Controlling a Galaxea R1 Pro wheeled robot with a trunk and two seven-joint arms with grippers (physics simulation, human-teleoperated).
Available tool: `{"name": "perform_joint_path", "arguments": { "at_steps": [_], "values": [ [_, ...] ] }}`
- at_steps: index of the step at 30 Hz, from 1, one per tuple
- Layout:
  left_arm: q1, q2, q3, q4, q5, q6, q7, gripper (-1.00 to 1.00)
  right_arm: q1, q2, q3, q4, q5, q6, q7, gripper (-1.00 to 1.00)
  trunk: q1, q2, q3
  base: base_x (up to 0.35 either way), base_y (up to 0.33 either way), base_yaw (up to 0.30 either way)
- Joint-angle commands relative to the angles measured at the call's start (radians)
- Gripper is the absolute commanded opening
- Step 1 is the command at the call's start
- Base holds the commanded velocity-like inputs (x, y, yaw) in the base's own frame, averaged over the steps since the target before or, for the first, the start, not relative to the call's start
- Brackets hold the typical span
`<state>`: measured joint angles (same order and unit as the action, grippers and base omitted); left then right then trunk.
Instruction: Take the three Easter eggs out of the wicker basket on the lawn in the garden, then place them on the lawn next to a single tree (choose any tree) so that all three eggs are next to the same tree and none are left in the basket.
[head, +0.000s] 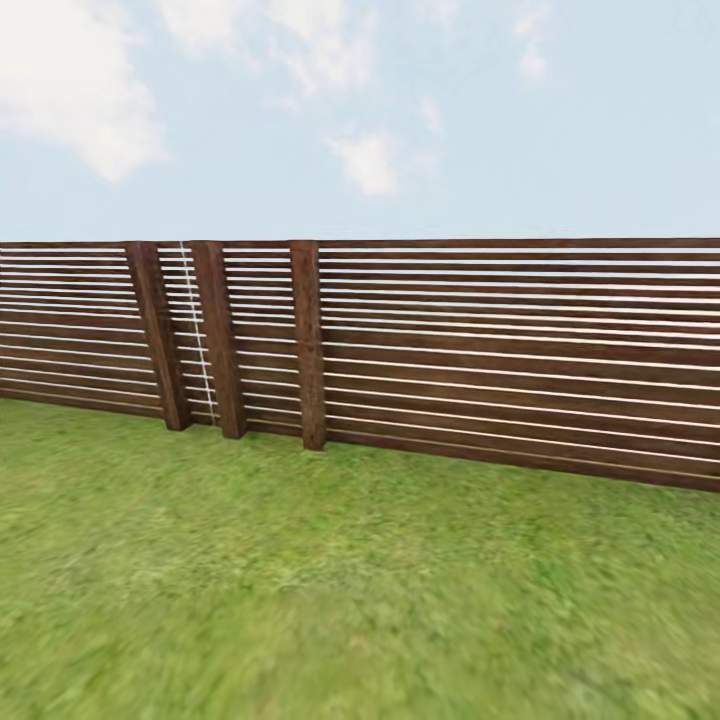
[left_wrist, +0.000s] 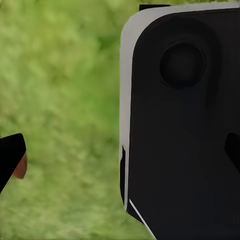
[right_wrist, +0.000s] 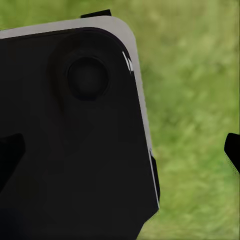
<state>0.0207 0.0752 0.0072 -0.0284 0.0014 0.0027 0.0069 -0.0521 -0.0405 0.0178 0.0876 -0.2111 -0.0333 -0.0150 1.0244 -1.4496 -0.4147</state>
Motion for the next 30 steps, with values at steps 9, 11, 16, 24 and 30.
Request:
{"name": "perform_joint_path", "arguments": {
  "at_steps": [9, 11, 16, 24, 30],
  "values": [
    [0.001, 0.0, 0.001, -0.002, 0.0, 0.0, 0.001, 1.0, -0.002, -0.001, 0.002, 0.003, -0.007, -0.003, 0.0, 1.0, 0.001, 0.0, -0.001, 0.327, 0.0, 0.204],
    [0.001, 0.0, 0.0, -0.002, 0.0, 0.0, 0.001, 1.0, -0.002, -0.001, 0.001, 0.004, -0.007, -0.003, 0.0, 1.0, 0.001, 0.0, -0.001, 0.328, 0.0, 0.265],
    [0.001, 0.0, 0.001, -0.002, 0.0, 0.0, 0.001, 1.0, -0.002, -0.001, 0.001, 0.004, -0.007, -0.003, 0.0, 1.0, 0.001, 0.0, -0.001, 0.327, 0.0, 0.266],
    [0.001, 0.0, 0.001, -0.002, 0.0, -0.001, 0.001, 1.0, -0.002, -0.001, 0.001, 0.004, -0.007, -0.003, 0.0, 1.0, 0.001, 0.0, -0.001, 0.327, 0.0, 0.267],
    [0.001, 0.0, 0.001, -0.002, 0.0, -0.001, 0.001, 1.0, -0.002, -0.001, 0.001, 0.004, -0.007, -0.003, 0.0, 1.0, 0.001, 0.0, -0.001, 0.327, 0.0, 0.267]
  ]
}}
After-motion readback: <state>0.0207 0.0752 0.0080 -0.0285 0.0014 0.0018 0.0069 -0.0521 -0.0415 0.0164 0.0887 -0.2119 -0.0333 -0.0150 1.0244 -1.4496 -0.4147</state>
